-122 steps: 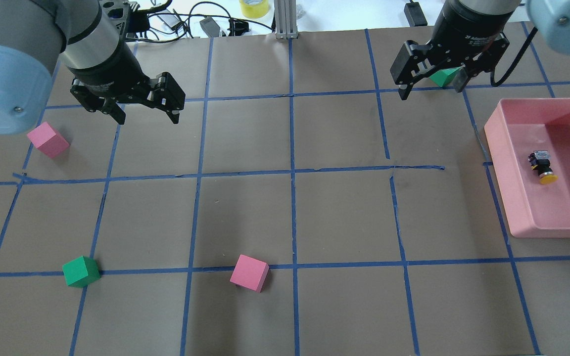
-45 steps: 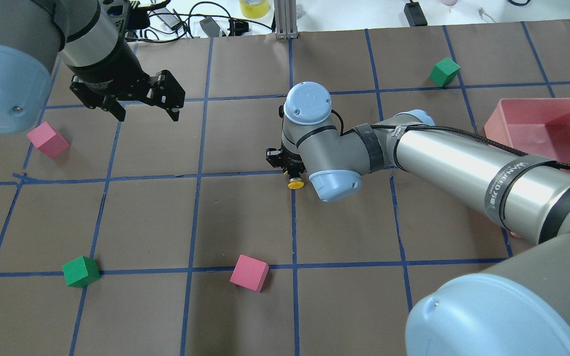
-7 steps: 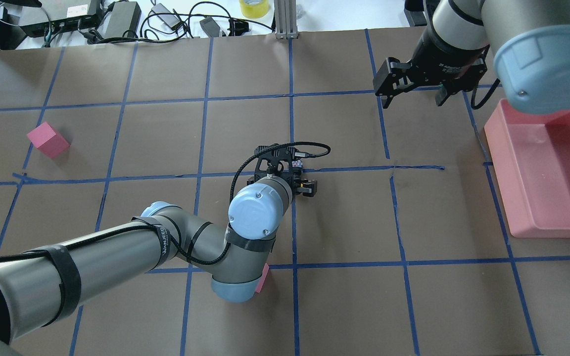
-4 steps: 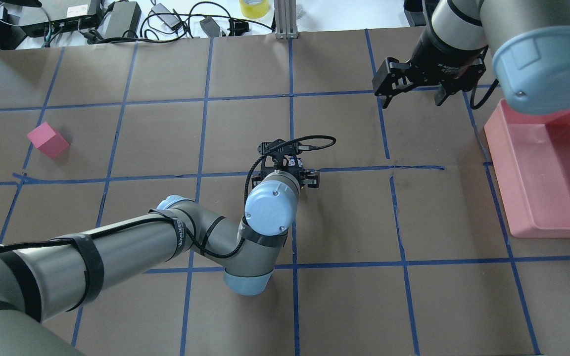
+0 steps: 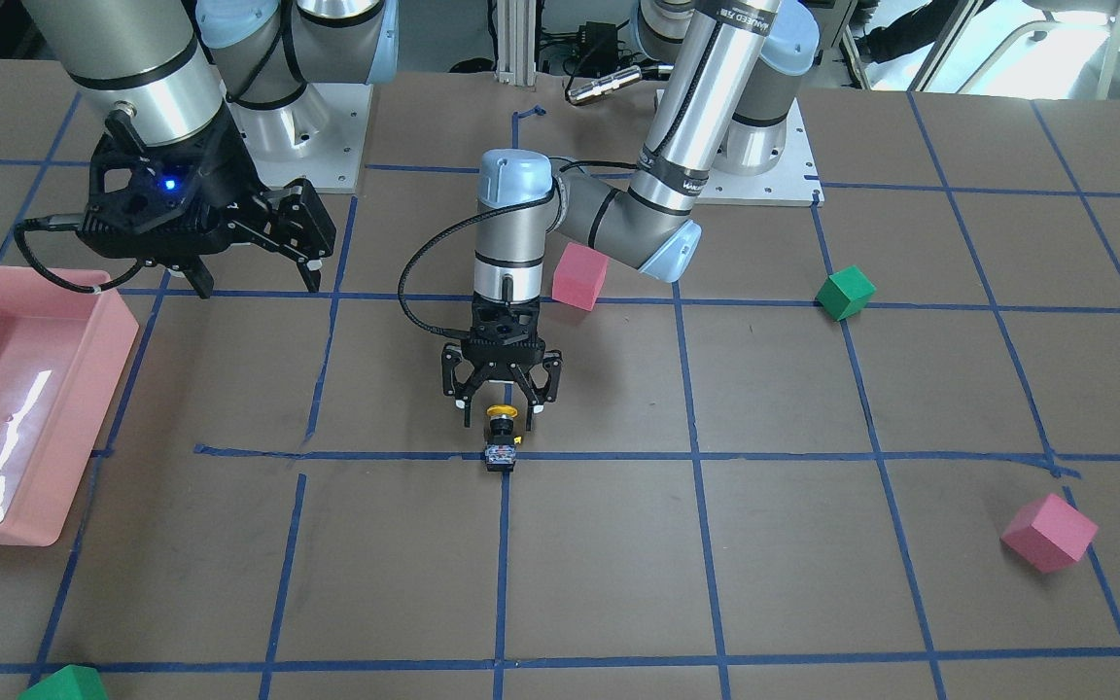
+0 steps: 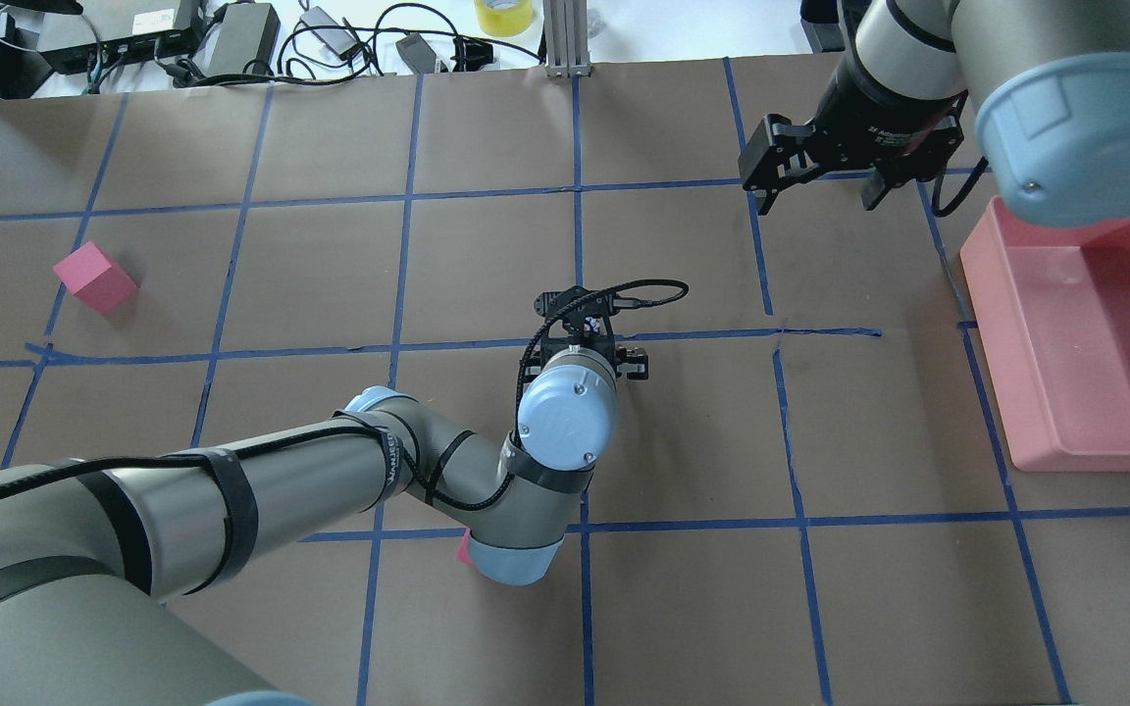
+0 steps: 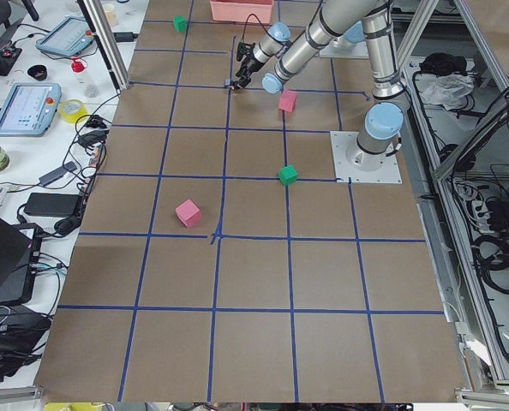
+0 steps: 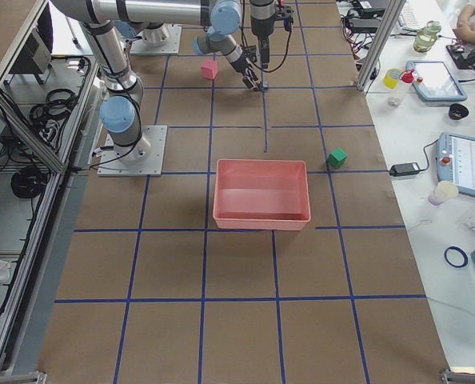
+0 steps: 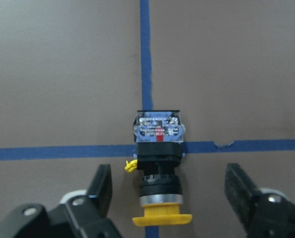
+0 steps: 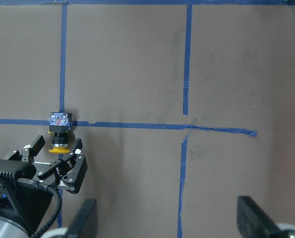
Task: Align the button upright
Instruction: 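Move the left gripper over the lying button, then lower the left gripper and grasp the button around its yellow cap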
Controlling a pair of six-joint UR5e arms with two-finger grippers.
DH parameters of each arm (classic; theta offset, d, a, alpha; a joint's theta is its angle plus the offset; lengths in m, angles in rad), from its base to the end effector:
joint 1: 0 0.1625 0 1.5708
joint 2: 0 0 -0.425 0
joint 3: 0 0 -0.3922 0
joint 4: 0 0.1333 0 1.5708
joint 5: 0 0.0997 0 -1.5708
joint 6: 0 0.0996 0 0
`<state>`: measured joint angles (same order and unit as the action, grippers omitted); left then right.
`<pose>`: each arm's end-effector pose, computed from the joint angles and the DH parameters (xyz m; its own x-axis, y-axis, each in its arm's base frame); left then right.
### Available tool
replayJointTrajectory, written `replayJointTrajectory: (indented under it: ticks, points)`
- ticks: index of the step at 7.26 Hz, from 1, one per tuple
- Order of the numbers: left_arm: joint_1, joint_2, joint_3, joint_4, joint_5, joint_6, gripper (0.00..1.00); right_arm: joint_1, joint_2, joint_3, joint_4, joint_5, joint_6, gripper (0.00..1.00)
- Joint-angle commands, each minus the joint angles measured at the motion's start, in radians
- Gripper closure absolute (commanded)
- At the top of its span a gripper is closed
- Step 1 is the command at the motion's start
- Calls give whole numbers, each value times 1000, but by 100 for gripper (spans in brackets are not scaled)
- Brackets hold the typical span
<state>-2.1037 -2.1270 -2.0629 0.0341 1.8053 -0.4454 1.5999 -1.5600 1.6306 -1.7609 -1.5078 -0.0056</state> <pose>-0.3773 -0.4229 0.1540 -0.9981 0.0354 0.0496 0.0015 0.8273 -0.5617 0.1543 -0.5024 0.4730 -0.9972 -0.0421 -0.0618 -0.0345 0.9922 -0.1196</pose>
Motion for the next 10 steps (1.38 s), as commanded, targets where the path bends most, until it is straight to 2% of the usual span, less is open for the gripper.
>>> replayJointTrajectory:
  ticks: [1, 4, 10]
  points:
    - [-2, -5, -6, 3, 2, 2, 19, 0, 0, 0, -2, 0, -1, 0]
    - [-24, 13, -42, 58, 3, 2, 20, 0, 0, 2, -2, 0, -1, 0]
    - [-24, 5, -54, 61, 20, 36, 23, 0, 0, 2, -2, -2, -1, 0]
